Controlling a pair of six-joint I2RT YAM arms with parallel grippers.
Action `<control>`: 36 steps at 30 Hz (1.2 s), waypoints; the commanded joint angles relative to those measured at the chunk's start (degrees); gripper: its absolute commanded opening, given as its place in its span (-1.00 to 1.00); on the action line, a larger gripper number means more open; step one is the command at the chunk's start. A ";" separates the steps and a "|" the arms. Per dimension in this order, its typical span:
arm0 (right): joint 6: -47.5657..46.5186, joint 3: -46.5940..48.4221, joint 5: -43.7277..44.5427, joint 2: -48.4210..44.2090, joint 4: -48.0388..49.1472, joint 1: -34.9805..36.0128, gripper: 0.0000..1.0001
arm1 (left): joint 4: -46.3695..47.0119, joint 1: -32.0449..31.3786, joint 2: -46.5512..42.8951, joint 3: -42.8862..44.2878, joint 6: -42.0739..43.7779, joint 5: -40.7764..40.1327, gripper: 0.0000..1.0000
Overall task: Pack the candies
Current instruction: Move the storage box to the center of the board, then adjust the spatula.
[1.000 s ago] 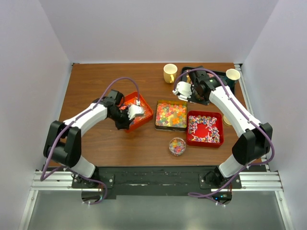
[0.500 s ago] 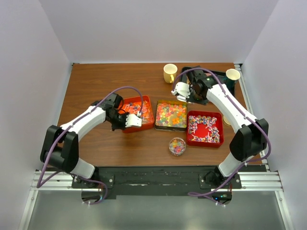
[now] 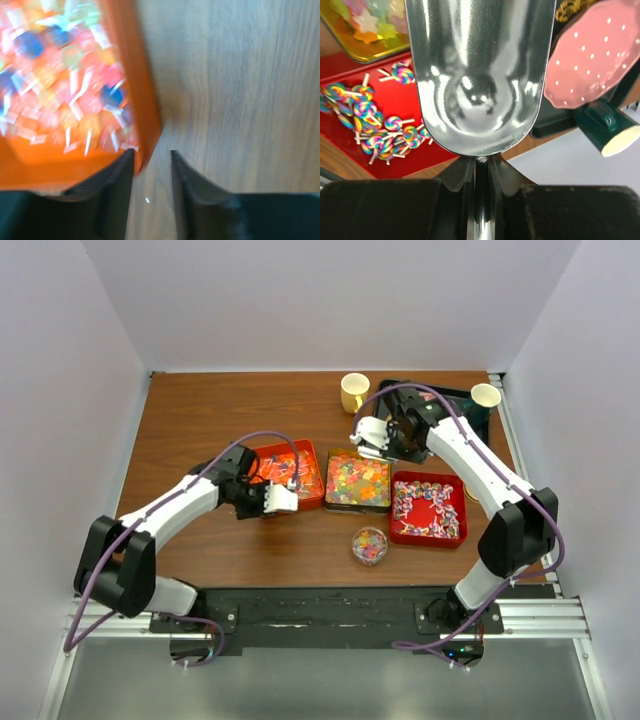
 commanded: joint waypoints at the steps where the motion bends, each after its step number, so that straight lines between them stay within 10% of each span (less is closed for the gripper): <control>1: -0.66 2.22 -4.26 -2.15 0.50 1.92 -1.00 | 3.16 7.09 -9.31 3.80 -15.87 7.30 -0.11; 9: -0.58 -1.47 -6.20 -4.61 8.41 10.53 -1.00 | 19.85 15.82 -4.15 10.25 -62.99 30.59 0.09; 13: 0.66 -0.77 -4.53 -2.85 9.47 15.36 -1.00 | 51.11 16.26 -0.44 0.34 -96.16 42.48 0.09; 16: 1.45 1.86 -4.35 -1.01 9.12 17.39 -1.00 | 63.45 16.26 1.30 -3.99 -105.99 42.66 0.11; 36: 1.54 10.30 -2.50 5.59 10.17 22.05 -1.00 | 70.23 15.29 9.31 -3.20 -111.03 42.40 -0.20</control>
